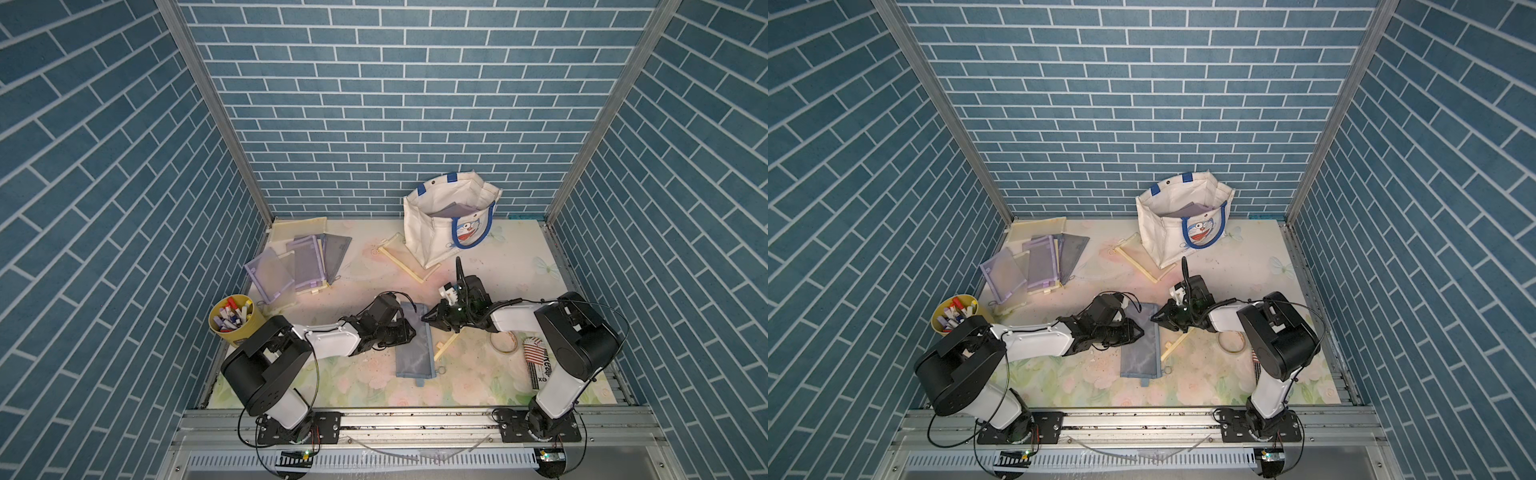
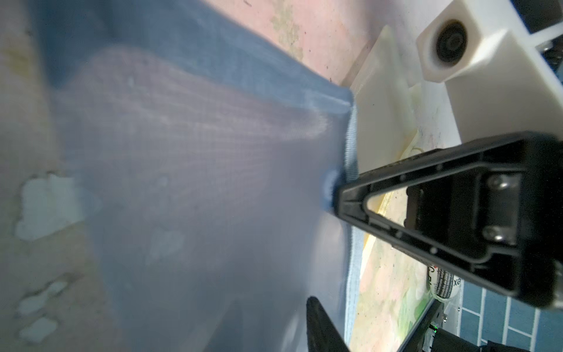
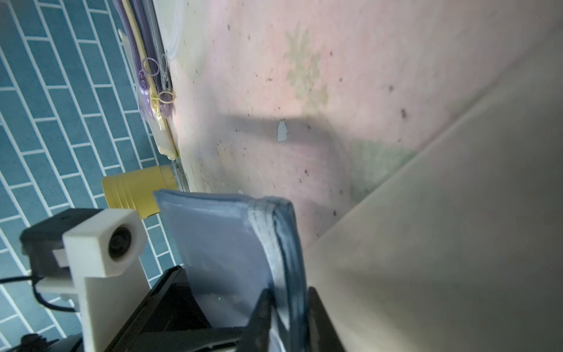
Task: Put the pencil pouch into the canvas bag
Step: Pick up the pencil pouch.
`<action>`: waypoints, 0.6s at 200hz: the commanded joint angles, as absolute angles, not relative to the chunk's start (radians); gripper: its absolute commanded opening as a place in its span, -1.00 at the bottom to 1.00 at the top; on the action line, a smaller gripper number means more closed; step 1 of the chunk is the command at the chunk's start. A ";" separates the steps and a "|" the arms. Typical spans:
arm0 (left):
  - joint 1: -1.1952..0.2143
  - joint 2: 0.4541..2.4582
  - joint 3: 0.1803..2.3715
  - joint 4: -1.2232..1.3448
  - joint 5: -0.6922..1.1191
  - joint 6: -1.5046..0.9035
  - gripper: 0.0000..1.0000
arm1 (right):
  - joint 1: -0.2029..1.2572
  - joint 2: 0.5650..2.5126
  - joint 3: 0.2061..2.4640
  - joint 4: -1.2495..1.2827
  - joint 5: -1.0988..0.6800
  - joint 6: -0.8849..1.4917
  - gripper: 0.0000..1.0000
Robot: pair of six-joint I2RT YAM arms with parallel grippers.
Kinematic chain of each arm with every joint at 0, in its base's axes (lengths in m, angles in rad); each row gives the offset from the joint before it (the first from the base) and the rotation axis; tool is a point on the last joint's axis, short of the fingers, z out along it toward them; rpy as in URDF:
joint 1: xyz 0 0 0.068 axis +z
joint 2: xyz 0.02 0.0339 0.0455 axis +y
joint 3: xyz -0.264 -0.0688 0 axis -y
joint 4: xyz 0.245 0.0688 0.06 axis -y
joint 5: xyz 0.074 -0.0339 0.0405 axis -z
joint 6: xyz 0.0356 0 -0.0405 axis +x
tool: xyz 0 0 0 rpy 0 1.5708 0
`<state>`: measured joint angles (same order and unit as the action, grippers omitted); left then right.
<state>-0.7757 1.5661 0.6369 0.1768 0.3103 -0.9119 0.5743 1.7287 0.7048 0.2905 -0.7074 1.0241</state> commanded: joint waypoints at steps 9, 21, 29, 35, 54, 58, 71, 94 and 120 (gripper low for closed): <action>-0.780 1.521 0.616 0.196 0.293 -0.923 -0.37 | 0.581 1.650 0.678 0.299 -0.710 1.028 -0.89; -0.779 1.505 0.611 0.198 0.291 -0.924 -0.49 | 0.580 1.629 0.678 0.301 -0.710 1.025 -0.93; -0.779 1.494 0.609 0.195 0.290 -0.925 -0.56 | 0.581 1.616 0.680 0.300 -0.710 1.022 -0.97; -0.779 1.481 0.607 0.193 0.291 -0.925 -0.62 | 0.580 1.606 0.682 0.296 -0.710 1.020 -1.00; -0.779 1.433 0.602 0.171 0.283 -0.924 -0.77 | 0.580 1.581 0.701 0.265 -0.709 1.006 -1.00; -0.778 1.422 0.601 0.164 0.280 -0.924 -0.81 | 0.580 1.575 0.706 0.250 -0.708 1.001 -1.00; -0.776 1.383 0.604 0.135 0.270 -0.915 -0.99 | 0.580 1.550 0.722 0.204 -0.700 0.979 -1.00; -0.767 1.309 0.606 0.085 0.263 -0.894 -1.00 | 0.580 1.501 0.752 0.122 -0.684 0.944 -1.00; -0.752 1.221 0.622 0.030 0.270 -0.860 -1.00 | 0.580 1.444 0.803 0.070 -0.687 0.935 -0.79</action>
